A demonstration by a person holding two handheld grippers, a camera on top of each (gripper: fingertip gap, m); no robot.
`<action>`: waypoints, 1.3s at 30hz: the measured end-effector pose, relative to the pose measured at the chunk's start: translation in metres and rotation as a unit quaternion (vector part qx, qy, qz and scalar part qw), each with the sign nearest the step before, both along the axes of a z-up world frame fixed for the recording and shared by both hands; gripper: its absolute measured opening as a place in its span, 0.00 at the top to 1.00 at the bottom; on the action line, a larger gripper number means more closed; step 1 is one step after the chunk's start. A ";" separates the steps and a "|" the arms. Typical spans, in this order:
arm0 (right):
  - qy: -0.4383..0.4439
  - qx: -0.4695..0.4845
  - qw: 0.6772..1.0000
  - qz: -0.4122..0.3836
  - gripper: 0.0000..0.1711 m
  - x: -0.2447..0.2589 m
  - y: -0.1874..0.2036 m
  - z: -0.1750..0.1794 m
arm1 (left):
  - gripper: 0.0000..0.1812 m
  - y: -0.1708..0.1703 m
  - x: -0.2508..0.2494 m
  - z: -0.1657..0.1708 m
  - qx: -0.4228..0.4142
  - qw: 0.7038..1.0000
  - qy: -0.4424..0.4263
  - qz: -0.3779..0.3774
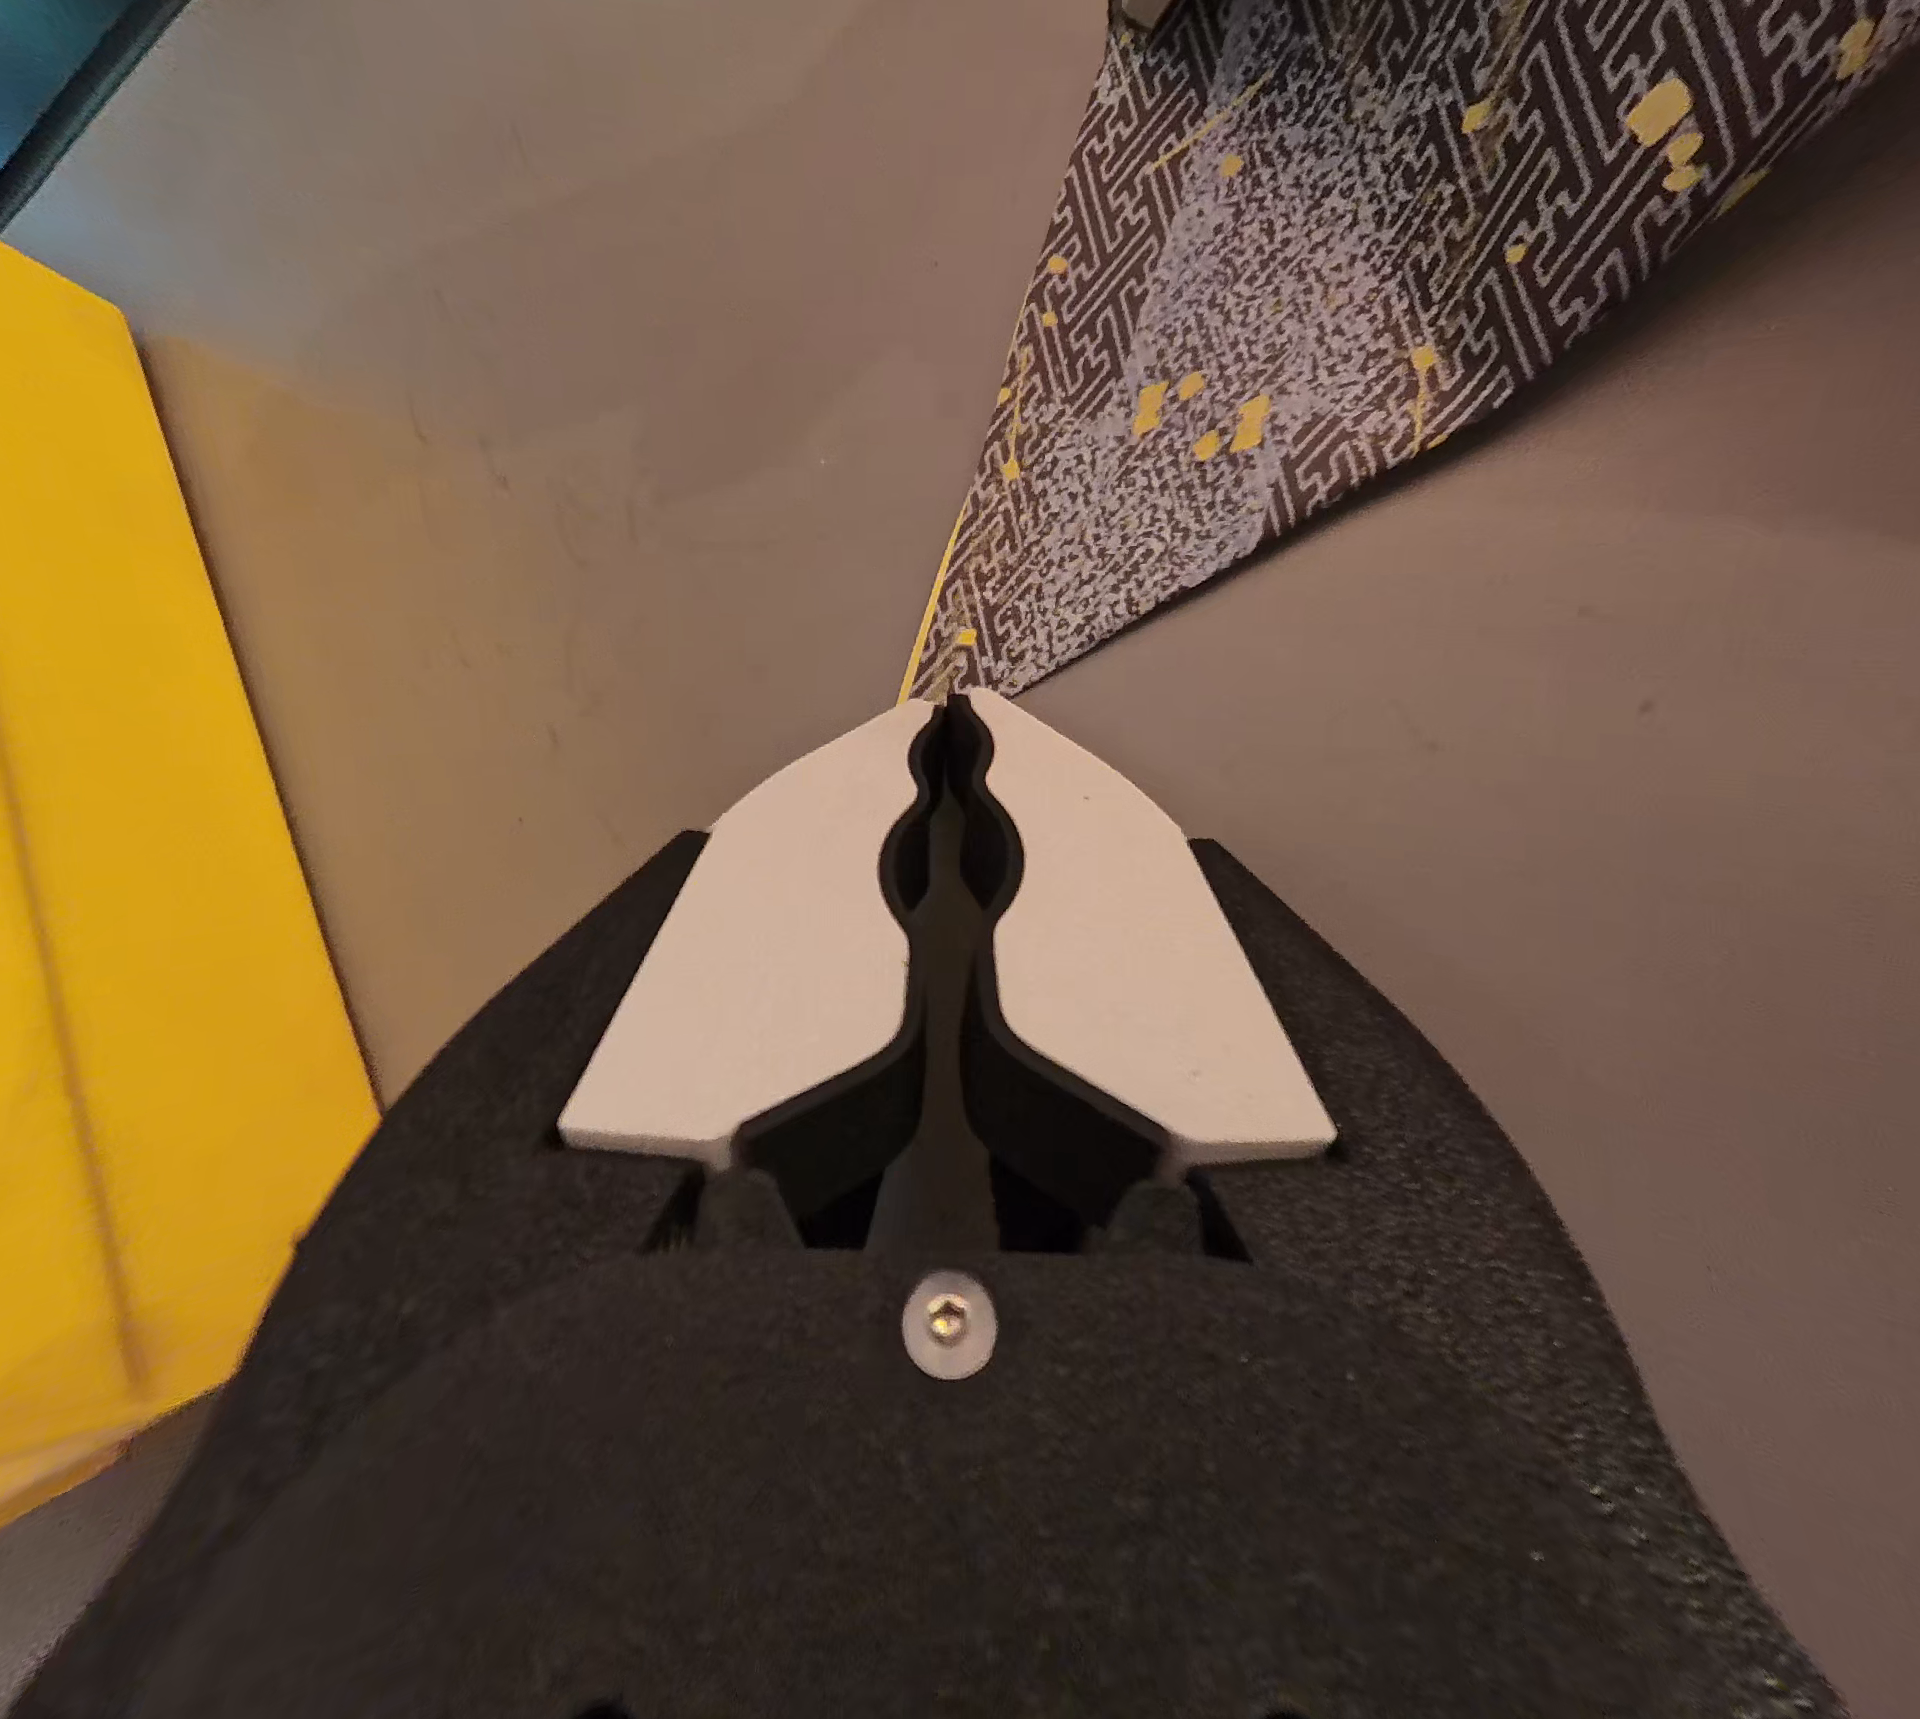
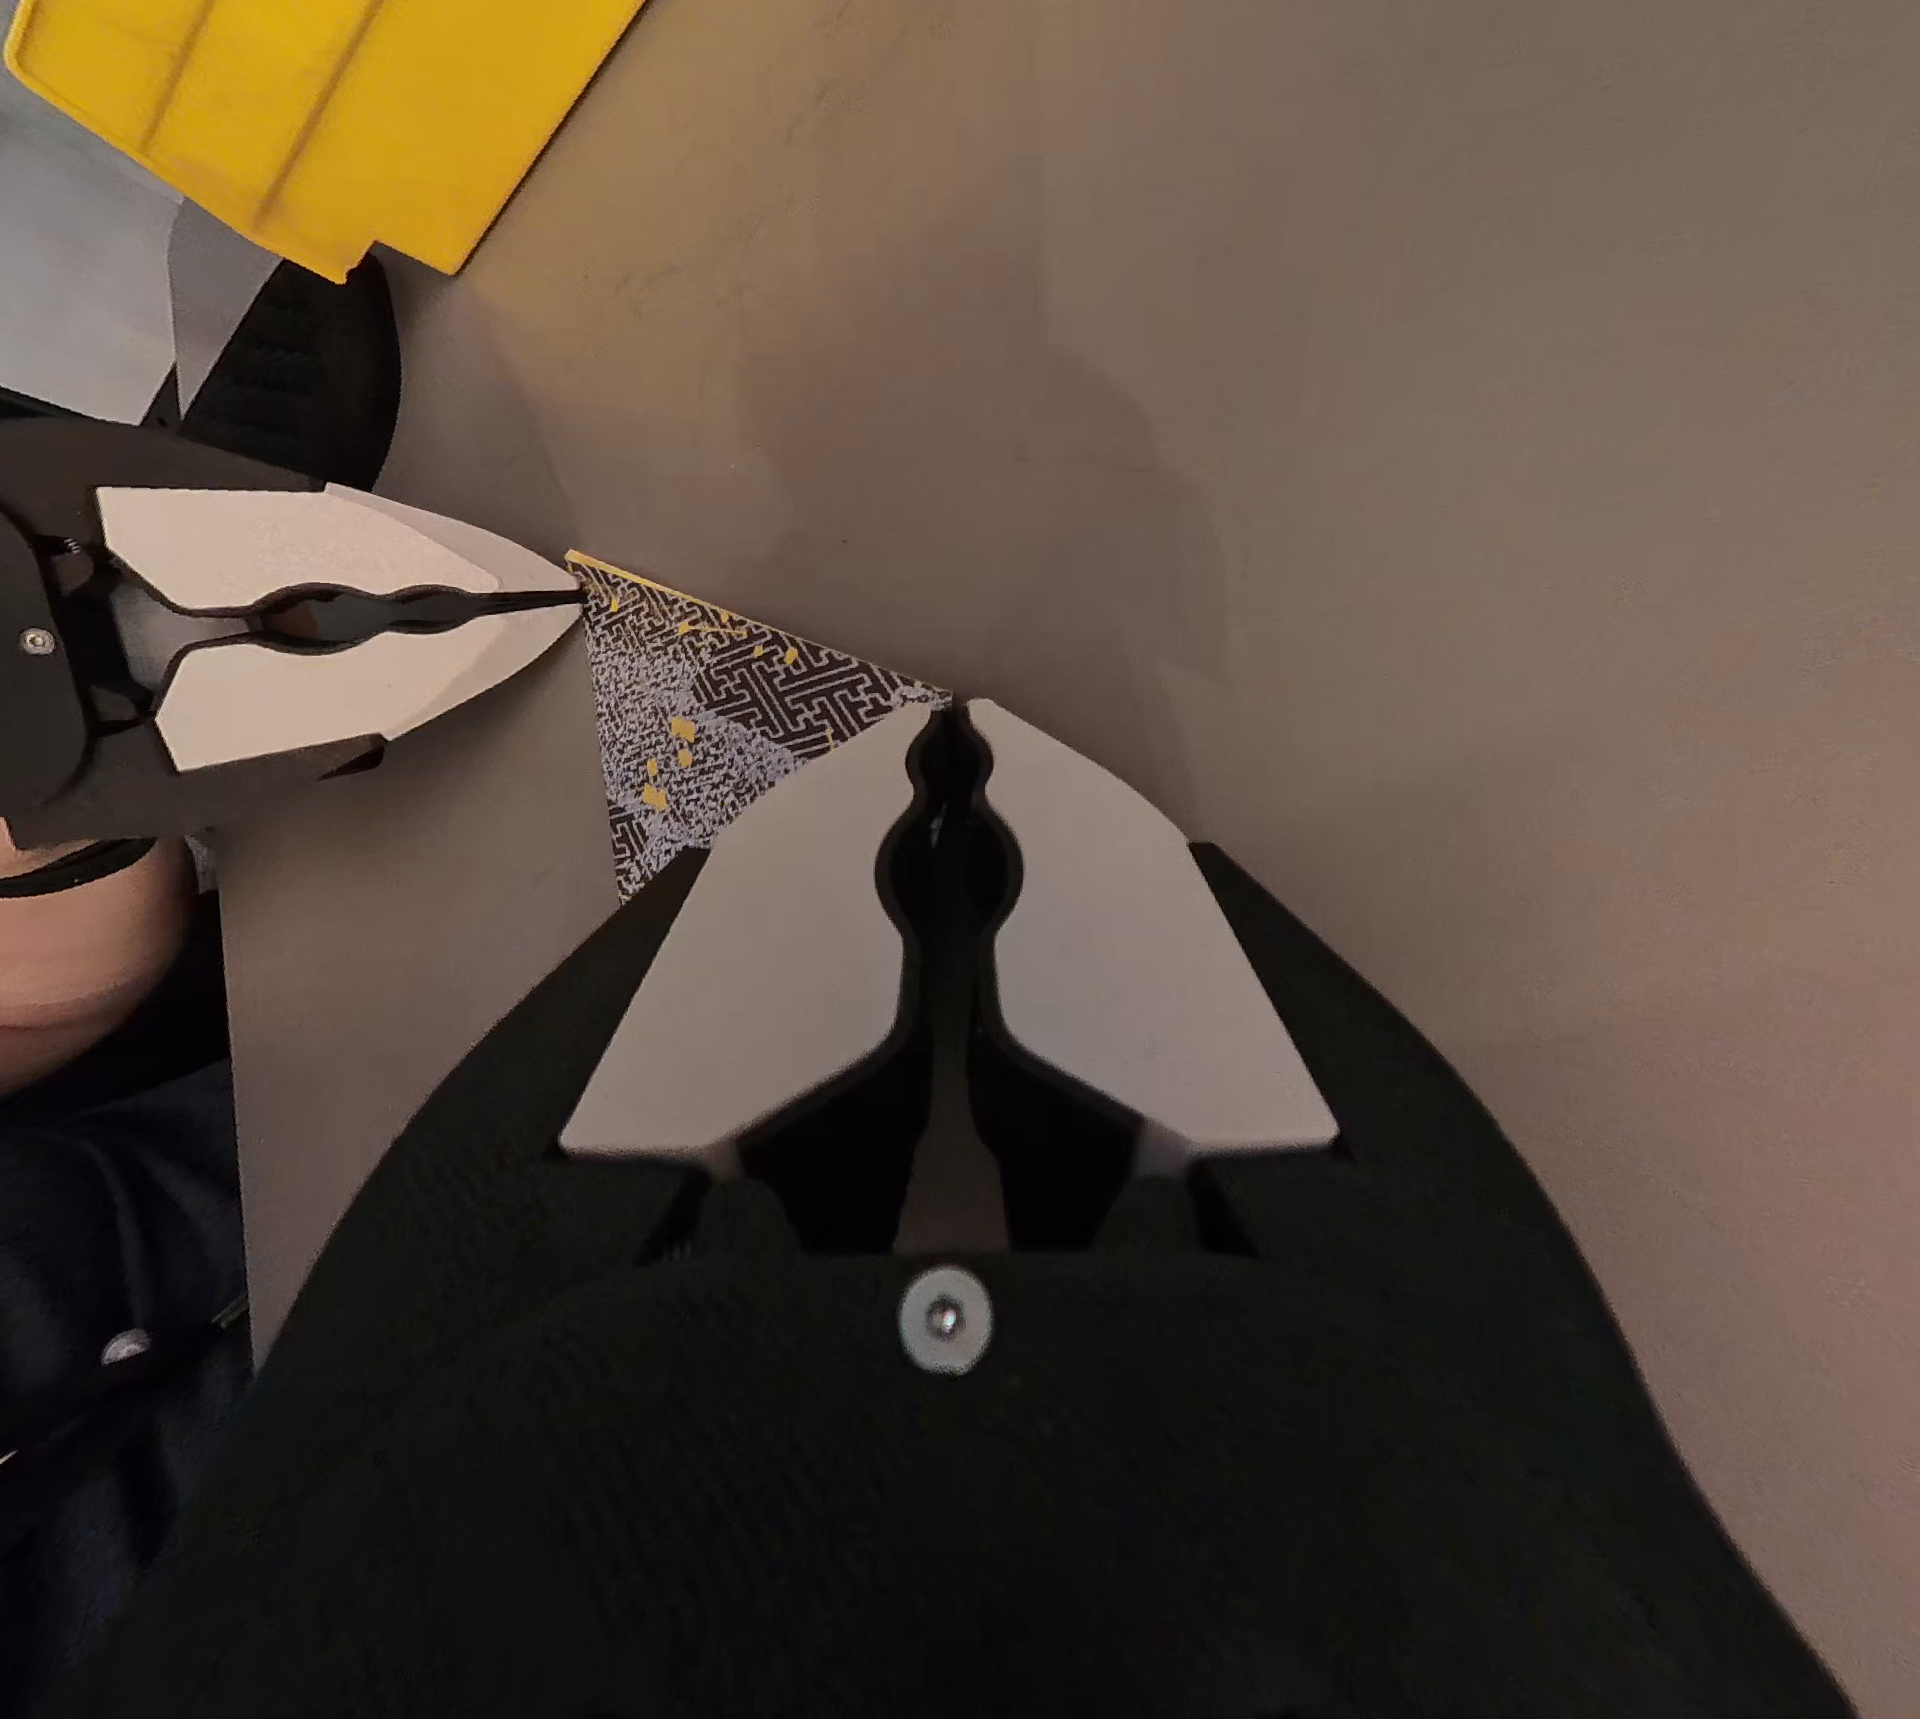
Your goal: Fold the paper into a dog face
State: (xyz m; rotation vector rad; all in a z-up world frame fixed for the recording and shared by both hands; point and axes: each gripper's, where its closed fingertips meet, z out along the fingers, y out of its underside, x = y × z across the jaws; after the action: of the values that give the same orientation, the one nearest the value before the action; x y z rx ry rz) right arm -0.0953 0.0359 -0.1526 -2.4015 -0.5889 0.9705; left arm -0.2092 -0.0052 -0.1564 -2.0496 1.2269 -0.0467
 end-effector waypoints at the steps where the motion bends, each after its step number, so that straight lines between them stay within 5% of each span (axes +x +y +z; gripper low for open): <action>1: -0.001 0.000 1.000 -0.001 0.99 0.000 0.000 0.000 | 1.00 0.000 -0.002 0.000 -0.001 1.000 0.002 0.004; 5: 0.003 -0.002 1.000 -0.002 0.99 0.000 0.000 0.000 | 1.00 0.002 -0.018 0.001 0.004 0.999 0.036 0.020; 12: 0.025 0.003 1.000 0.013 0.99 -0.004 -0.002 0.003 | 1.00 -0.001 0.041 0.058 0.097 0.993 -0.035 -0.060; 16: 0.142 0.029 0.988 0.052 0.99 -0.016 -0.009 0.039 | 0.97 0.024 0.064 0.067 0.059 0.993 -0.074 -0.071; 22: 0.197 0.199 0.948 0.150 0.99 -0.022 -0.029 0.106 | 0.93 0.020 0.085 0.104 -0.060 0.957 -0.231 -0.166; 29: 0.166 0.297 0.916 0.214 0.99 -0.028 -0.050 0.130 | 0.88 0.005 0.094 0.126 -0.045 0.940 -0.194 -0.278; 39: 0.136 0.324 0.911 0.214 0.99 -0.027 -0.051 0.137 | 0.91 -0.012 0.087 0.146 -0.080 0.918 -0.216 -0.323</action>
State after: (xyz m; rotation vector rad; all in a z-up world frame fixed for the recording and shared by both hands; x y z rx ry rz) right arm -0.1223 -0.0150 -0.0153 -1.5476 -1.1505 1.0455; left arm -0.1217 -0.0167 -0.0106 -1.5478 1.5785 -0.8876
